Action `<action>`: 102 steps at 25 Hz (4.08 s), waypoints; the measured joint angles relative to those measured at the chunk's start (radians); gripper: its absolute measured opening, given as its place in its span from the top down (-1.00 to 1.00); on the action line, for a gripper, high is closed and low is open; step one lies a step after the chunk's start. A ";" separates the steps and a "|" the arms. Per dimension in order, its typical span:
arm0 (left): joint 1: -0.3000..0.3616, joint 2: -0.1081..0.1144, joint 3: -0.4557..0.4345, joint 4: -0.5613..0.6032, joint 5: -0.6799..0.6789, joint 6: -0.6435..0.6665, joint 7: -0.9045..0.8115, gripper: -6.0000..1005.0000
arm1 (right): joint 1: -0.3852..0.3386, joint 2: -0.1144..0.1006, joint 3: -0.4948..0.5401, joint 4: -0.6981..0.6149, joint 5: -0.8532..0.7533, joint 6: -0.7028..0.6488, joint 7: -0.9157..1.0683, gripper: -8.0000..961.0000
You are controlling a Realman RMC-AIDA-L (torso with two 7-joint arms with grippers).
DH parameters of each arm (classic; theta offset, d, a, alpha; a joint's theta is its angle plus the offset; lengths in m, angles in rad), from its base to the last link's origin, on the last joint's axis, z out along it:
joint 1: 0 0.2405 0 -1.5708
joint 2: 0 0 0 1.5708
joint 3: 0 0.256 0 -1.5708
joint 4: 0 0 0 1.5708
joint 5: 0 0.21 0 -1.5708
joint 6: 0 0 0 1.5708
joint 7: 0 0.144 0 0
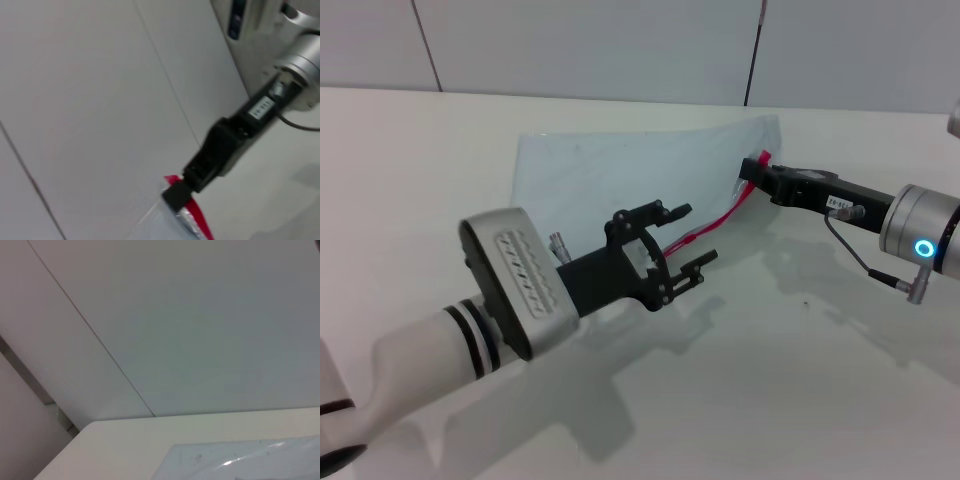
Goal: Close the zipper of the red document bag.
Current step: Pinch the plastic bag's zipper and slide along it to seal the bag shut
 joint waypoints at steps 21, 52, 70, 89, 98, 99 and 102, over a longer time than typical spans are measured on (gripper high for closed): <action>0.005 -0.002 -0.082 -0.050 -0.016 -0.124 0.382 -0.09 | 0.003 -0.002 -0.002 0.007 -0.003 -0.013 -0.001 0.92; 0.018 -0.002 -0.084 -0.052 -0.020 -0.113 0.436 0.61 | 0.013 -0.002 -0.017 0.020 -0.011 -0.028 0.001 0.91; 0.030 -0.002 -0.112 -0.052 -0.021 -0.118 0.426 0.82 | 0.004 -0.002 0.003 0.006 0.000 -0.028 -0.001 0.90; 0.052 -0.002 -0.112 -0.054 -0.022 -0.124 0.424 0.83 | -0.111 -0.008 0.162 -0.120 0.045 -0.028 -0.002 0.89; 0.058 -0.002 -0.112 -0.054 -0.022 -0.124 0.422 0.83 | -0.161 -0.008 0.175 -0.143 0.136 -0.028 -0.025 0.88; 0.059 -0.002 -0.111 -0.054 -0.022 -0.125 0.422 0.83 | -0.164 -0.008 0.175 -0.143 0.142 -0.028 -0.026 0.88; 0.061 -0.002 -0.107 -0.054 -0.022 -0.125 0.422 0.83 | -0.169 -0.008 0.176 -0.144 0.154 -0.028 -0.028 0.88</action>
